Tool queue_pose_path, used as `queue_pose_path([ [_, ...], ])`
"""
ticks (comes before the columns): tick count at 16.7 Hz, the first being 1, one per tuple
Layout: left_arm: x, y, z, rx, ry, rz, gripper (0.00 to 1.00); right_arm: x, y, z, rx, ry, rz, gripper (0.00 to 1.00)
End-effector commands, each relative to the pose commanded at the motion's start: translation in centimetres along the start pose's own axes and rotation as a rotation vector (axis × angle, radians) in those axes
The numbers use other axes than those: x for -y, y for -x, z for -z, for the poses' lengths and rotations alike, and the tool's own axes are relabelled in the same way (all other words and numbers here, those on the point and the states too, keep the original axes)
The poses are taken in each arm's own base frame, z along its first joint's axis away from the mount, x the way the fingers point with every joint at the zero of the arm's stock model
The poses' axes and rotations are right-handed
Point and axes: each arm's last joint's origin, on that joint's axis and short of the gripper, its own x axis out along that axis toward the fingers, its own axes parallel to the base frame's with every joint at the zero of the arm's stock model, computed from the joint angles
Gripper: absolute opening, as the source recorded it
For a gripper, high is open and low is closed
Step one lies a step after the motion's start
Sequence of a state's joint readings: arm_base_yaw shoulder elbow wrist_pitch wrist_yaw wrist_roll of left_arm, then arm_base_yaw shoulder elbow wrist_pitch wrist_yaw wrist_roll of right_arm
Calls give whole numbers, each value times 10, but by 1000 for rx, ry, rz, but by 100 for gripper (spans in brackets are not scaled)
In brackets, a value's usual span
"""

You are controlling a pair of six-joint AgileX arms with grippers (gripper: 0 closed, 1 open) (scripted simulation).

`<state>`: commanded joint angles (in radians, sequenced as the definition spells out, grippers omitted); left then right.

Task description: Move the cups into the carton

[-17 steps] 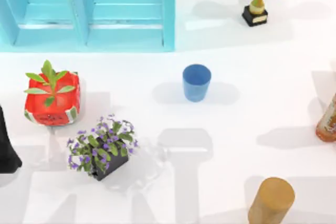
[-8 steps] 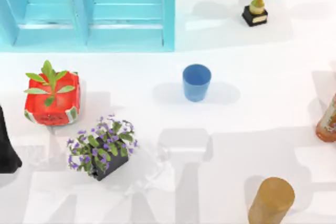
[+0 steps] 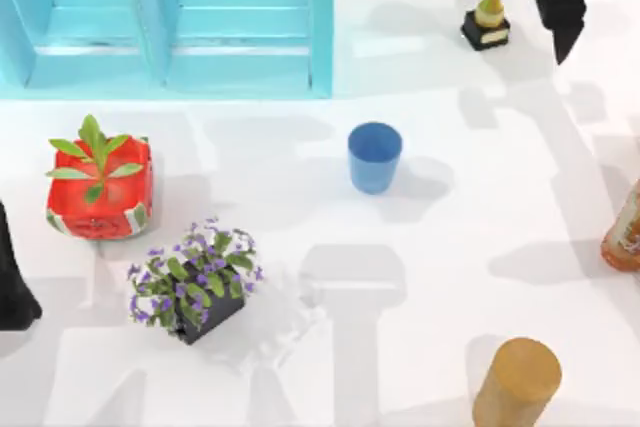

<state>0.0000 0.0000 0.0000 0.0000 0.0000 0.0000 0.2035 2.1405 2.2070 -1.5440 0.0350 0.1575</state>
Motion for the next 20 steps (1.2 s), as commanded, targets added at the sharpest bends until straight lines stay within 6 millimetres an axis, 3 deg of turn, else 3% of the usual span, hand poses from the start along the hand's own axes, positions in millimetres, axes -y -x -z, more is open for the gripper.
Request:
queue_pose_path([
  [2, 0, 0, 0, 0, 0, 0, 100, -58, -16, -11, 14, -29, -4, 100],
  [5, 0, 0, 0, 0, 0, 0, 100, -136, -39, -11, 41, -59, -10, 100],
  [7, 0, 0, 0, 0, 0, 0, 100, -177, -51, -4, 64, -67, -12, 100],
  [9, 0, 0, 0, 0, 0, 0, 100, -204, -60, 2, 86, -68, -11, 100],
  [12, 0, 0, 0, 0, 0, 0, 100, -218, -65, 6, 102, -65, -8, 100],
  [17, 0, 0, 0, 0, 0, 0, 100, -217, -66, 6, 99, -67, -8, 100],
  [20, 0, 0, 0, 0, 0, 0, 100, -219, -81, 2, 102, -65, -8, 100],
])
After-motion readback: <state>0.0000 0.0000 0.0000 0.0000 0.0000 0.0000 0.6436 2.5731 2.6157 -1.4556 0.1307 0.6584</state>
